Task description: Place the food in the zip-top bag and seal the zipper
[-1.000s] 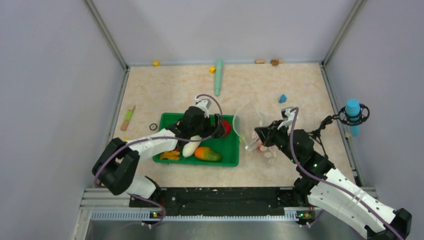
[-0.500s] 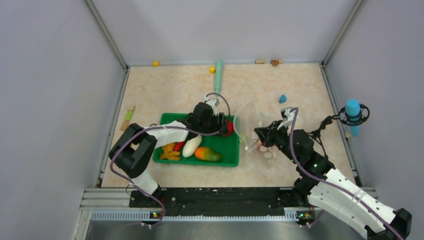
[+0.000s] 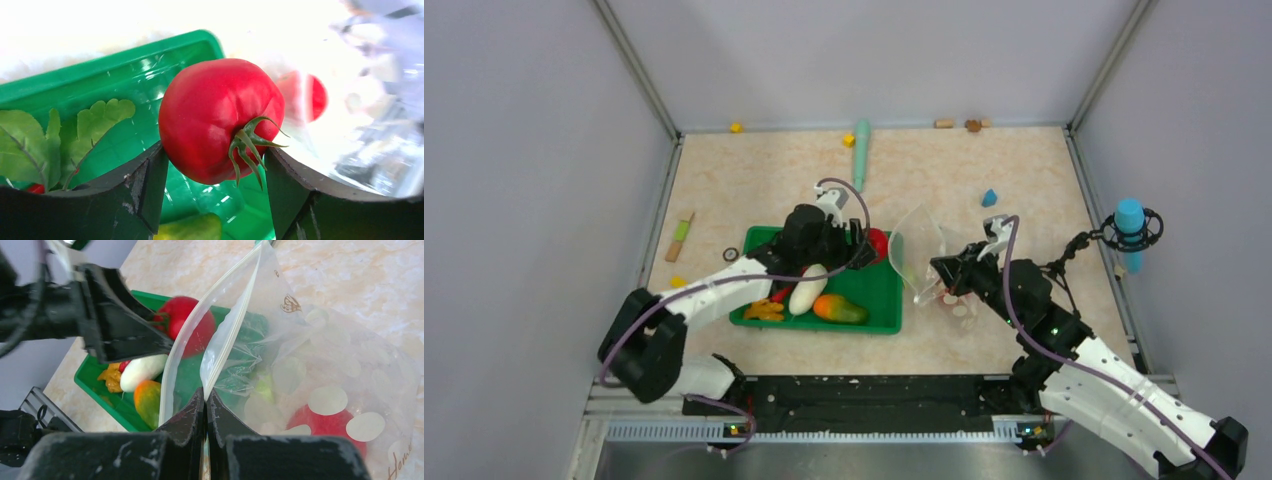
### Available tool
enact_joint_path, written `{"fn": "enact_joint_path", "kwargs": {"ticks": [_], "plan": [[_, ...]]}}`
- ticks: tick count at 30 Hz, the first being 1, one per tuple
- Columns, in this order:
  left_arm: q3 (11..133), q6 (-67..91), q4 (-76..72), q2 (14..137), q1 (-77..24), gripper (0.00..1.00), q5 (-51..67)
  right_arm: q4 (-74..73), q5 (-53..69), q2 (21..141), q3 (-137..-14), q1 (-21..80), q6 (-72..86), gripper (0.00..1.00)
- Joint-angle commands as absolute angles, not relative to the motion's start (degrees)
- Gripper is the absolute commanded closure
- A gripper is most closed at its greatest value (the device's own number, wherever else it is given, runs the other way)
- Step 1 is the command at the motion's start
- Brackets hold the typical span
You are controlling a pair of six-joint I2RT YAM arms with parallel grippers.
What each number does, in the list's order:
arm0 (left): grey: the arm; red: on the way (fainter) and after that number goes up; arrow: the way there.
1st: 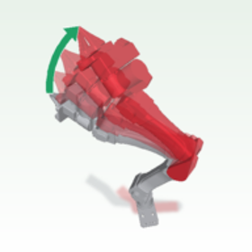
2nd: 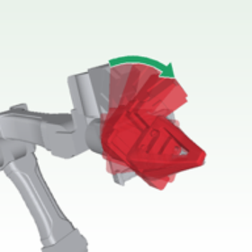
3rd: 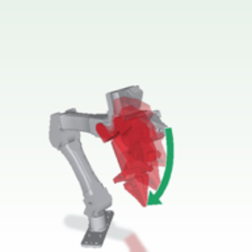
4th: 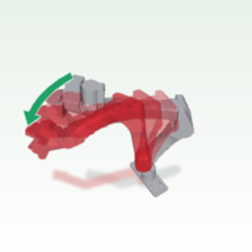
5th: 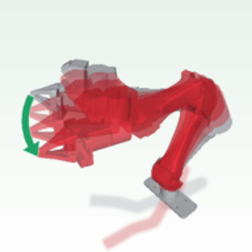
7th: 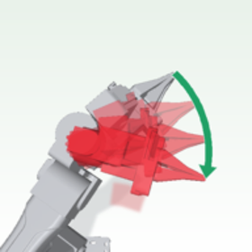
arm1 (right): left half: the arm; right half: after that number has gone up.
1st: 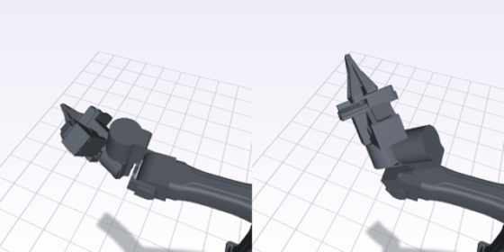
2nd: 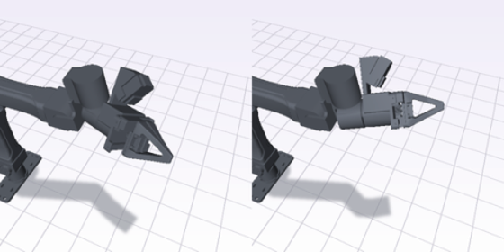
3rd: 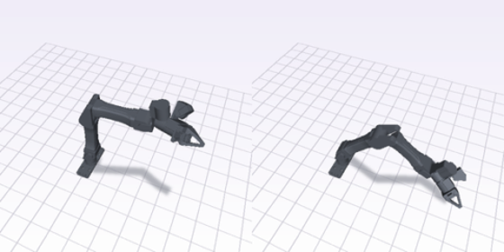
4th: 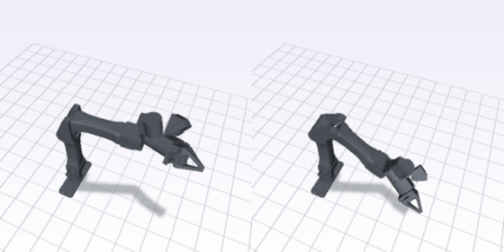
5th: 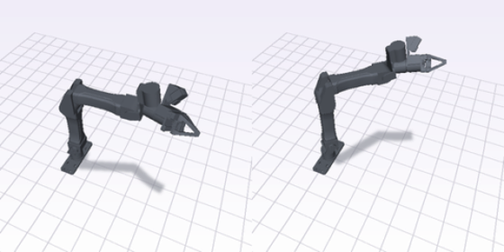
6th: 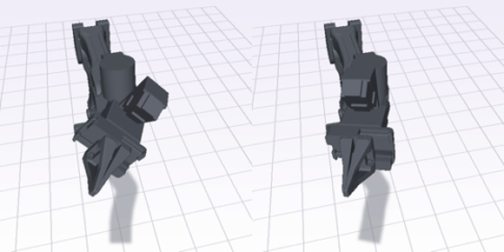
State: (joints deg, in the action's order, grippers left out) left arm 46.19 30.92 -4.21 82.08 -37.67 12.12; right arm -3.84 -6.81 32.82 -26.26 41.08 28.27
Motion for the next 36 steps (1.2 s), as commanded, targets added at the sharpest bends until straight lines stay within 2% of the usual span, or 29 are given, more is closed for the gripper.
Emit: {"fn": "enact_joint_path", "kwargs": {"ticks": [1,7,14,15,19,24,30,36], "plan": [[44.4,30.0,-6.5,70.7,-37.8,0.71,14.4,-0.7,-5.2,32.7,-27.4,40.7,27.1,1.00],[45.4,28.0,-7.9,65.4,-41.0,0.71,17.7,-0.4,-3.9,32.2,-27.3,40.7,26.7,1.00],[50.4,25.2,-4.9,71.0,-45.5,0.68,16.2,-0.4,-3.2,31.2,-27.0,40.7,26.6,1.00],[50.8,25.1,-5.0,72.0,-45.7,0.62,16.4,-0.4,-3.1,31.1,-26.9,40.7,26.6,1.00],[51.4,24.8,-6.0,73.2,-46.7,0.26,17.7,-0.4,-2.9,30.9,-27.0,40.7,26.6,1.00],[51.8,24.7,-6.2,72.9,-47.0,0.06,18.1,-0.4,-2.6,30.9,-26.8,40.7,26.6,1.00],[50.4,24.2,-5.8,71.4,-47.0,0.03,16.9,-0.4,-3.2,30.8,-26.7,40.7,26.6,1.00],[46.1,26.4,-1.6,67.6,-46.9,0.03,2.6,-0.4,-3.2,30.8,-26.8,40.7,26.7,1.00]]}}
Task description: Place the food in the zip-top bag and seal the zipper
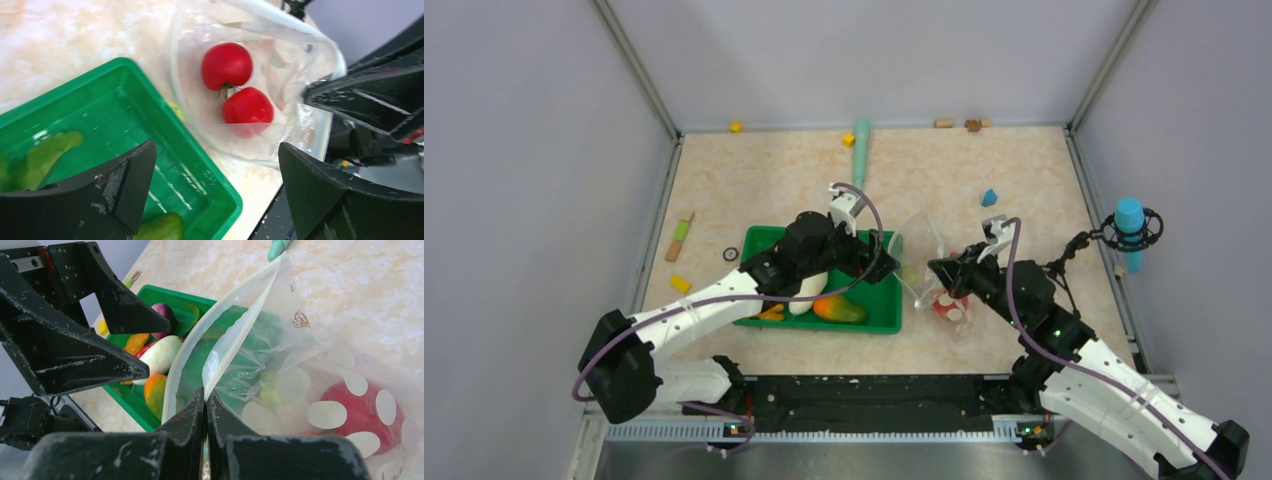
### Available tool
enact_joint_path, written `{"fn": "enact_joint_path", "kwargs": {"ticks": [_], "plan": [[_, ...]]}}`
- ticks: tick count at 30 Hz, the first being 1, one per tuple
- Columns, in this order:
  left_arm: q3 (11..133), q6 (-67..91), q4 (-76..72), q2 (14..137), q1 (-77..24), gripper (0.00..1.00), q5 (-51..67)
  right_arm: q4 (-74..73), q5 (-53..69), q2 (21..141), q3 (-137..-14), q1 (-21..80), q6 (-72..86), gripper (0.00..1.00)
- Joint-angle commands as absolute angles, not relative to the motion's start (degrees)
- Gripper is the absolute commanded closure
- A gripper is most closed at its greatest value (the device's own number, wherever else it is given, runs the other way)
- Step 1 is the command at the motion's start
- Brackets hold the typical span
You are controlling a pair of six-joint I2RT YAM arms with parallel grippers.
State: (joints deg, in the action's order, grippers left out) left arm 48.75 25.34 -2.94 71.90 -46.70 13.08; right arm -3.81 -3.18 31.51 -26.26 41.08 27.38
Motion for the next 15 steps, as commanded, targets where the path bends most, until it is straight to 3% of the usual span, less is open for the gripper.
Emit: {"fn": "enact_joint_path", "kwargs": {"ticks": [1,7,15], "plan": [[45.0,27.7,-0.8,66.7,-46.9,0.03,-1.4,-0.4,-3.1,30.9,-26.7,40.7,26.7,1.00],[40.6,33.7,7.2,63.8,-44.4,0.03,-18.4,-0.4,-3.0,31.3,-27.1,40.7,26.5,1.00],[37.1,39.2,11.1,61.9,-33.1,0.03,-20.6,-0.4,-2.7,31.7,-27.1,40.7,26.5,1.00]]}}
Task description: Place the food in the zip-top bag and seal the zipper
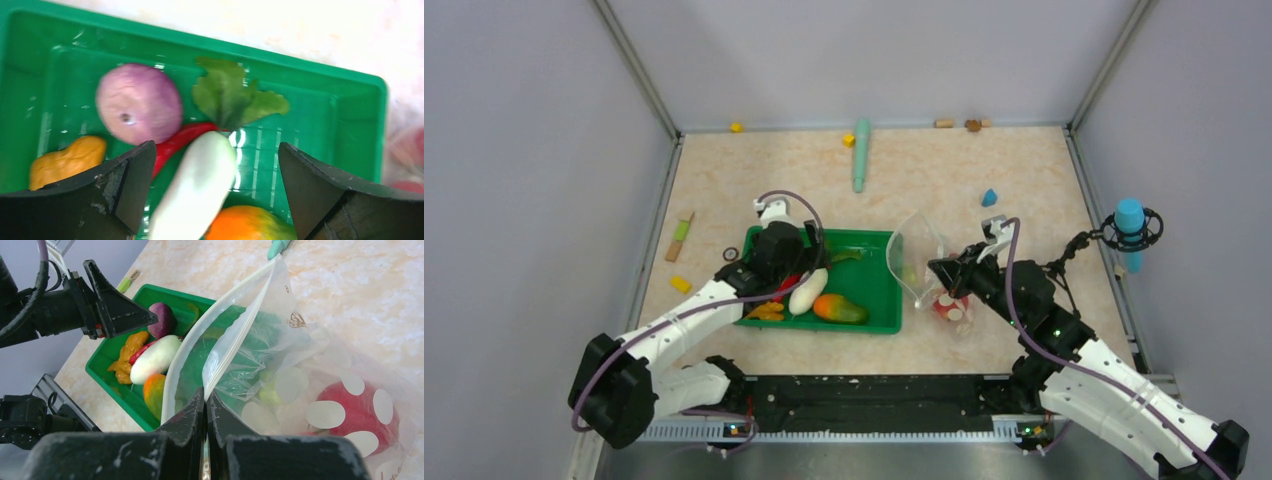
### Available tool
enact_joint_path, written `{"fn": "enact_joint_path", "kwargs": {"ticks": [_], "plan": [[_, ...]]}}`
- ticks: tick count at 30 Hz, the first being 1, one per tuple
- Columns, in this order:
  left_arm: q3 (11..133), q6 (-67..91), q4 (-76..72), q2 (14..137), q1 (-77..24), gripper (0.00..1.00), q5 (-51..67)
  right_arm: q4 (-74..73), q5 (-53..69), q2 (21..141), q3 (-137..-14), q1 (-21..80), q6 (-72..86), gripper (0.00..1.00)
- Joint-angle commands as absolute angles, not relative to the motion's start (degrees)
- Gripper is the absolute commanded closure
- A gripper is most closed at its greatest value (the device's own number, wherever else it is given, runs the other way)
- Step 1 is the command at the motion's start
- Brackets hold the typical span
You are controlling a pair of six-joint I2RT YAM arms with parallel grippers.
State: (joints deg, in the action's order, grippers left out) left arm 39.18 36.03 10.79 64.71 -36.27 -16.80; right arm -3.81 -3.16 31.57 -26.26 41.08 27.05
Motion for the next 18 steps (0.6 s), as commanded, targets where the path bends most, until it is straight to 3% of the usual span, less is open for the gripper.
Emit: {"fn": "enact_joint_path", "kwargs": {"ticks": [1,18], "plan": [[36.7,38.8,10.6,61.3,-32.3,0.03,-20.9,-0.4,-2.8,31.7,-27.1,40.7,26.5,1.00],[37.8,38.0,7.0,71.3,-23.0,0.04,-17.4,-0.4,-4.0,31.6,-27.0,40.7,26.2,1.00]]}}
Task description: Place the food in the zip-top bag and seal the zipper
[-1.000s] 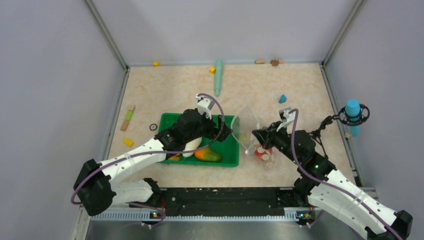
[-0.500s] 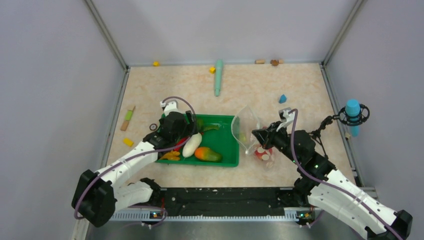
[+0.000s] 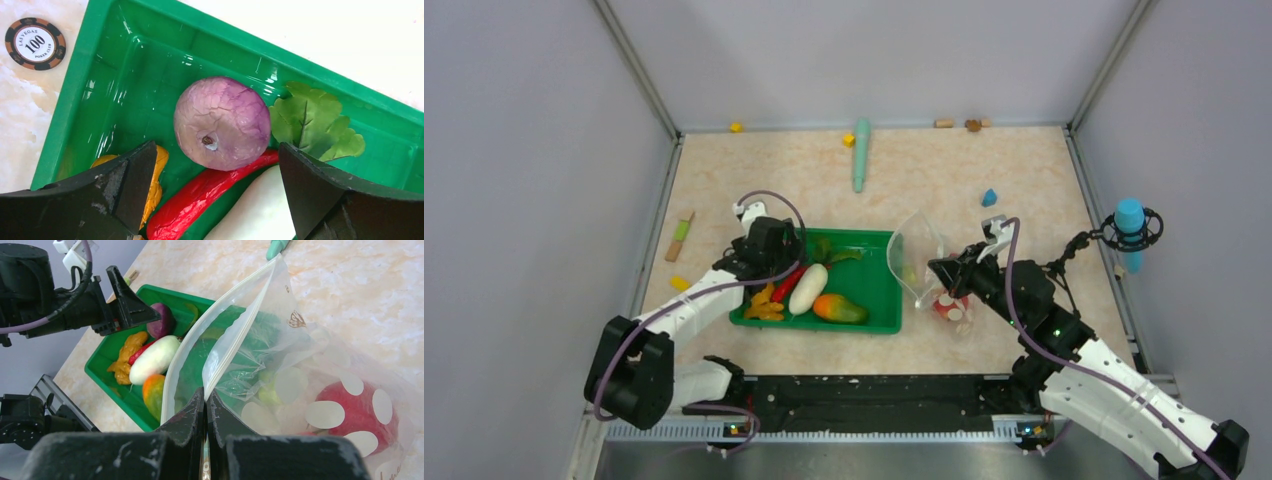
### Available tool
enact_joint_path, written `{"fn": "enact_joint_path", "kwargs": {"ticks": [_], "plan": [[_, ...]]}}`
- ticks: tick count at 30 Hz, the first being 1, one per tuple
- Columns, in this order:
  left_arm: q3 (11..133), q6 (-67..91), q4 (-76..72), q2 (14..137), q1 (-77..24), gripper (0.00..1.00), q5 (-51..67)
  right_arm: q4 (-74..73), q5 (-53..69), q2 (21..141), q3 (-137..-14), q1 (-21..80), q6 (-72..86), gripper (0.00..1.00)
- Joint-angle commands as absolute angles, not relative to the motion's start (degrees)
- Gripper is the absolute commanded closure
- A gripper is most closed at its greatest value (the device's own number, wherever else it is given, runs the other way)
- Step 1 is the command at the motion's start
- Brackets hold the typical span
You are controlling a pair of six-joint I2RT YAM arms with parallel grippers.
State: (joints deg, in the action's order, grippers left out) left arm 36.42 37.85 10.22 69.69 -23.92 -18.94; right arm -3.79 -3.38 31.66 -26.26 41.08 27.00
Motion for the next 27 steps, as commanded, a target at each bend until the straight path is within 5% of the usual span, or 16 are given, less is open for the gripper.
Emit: {"fn": "enact_joint_path", "kwargs": {"ticks": [1,12,27], "plan": [[37.9,38.2,7.0,71.9,-22.8,0.04,-17.2,-0.4,-4.1,31.7,-27.0,40.7,26.3,1.00],[38.4,39.0,4.3,75.9,-21.5,0.11,-14.8,-0.6,-4.2,31.7,-27.4,40.7,26.3,1.00],[40.3,39.5,10.9,69.0,-21.3,0.46,-12.3,-0.4,-3.8,31.2,-27.1,40.7,26.6,1.00]]}}
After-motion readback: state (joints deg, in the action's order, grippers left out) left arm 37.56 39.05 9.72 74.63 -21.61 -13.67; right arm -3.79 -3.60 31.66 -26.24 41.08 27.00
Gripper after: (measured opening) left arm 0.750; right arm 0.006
